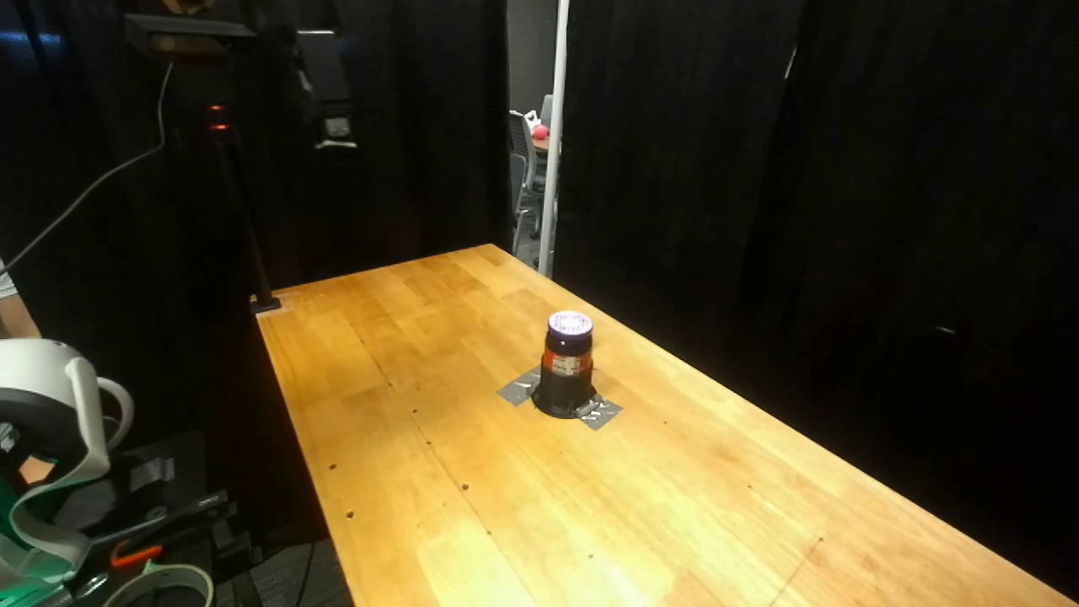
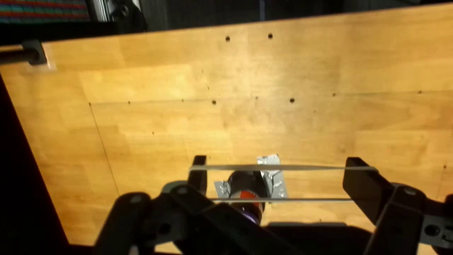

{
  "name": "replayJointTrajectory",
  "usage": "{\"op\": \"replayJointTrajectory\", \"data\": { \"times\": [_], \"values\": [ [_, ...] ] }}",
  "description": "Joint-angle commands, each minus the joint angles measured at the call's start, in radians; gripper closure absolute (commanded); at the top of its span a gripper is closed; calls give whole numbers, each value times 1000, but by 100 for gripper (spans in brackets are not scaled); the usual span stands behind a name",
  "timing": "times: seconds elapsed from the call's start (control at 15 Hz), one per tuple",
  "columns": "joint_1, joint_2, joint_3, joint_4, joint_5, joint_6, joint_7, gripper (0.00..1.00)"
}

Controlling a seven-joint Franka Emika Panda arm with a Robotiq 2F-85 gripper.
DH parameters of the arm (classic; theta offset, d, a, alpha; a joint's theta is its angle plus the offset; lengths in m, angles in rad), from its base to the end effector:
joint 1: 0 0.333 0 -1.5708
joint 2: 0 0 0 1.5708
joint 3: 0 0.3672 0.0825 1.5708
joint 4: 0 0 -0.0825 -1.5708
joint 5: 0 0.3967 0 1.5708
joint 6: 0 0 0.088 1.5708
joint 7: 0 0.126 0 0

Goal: Put the rubber band on the cup

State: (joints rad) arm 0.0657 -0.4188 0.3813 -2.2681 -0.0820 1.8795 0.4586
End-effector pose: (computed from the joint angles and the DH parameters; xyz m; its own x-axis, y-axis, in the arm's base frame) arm 0.3816 0.1946 0.5366 0.9950 -0.0062 0.0995 -0.0267 -0.9784 0.2052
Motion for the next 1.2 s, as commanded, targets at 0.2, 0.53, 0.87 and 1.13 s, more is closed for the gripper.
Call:
{"op": "replayJointTrajectory", "data": {
  "times": [0.2, 0.53, 0.87, 1.13],
  "values": [
    [-11, 381, -57, 190, -167, 341, 96, 0],
    [28, 588, -170, 286, -162, 491, 133, 0],
    [86, 732, -275, 395, -164, 499, 157, 0],
    [121, 839, -340, 485, -151, 496, 182, 0]
  ]
}}
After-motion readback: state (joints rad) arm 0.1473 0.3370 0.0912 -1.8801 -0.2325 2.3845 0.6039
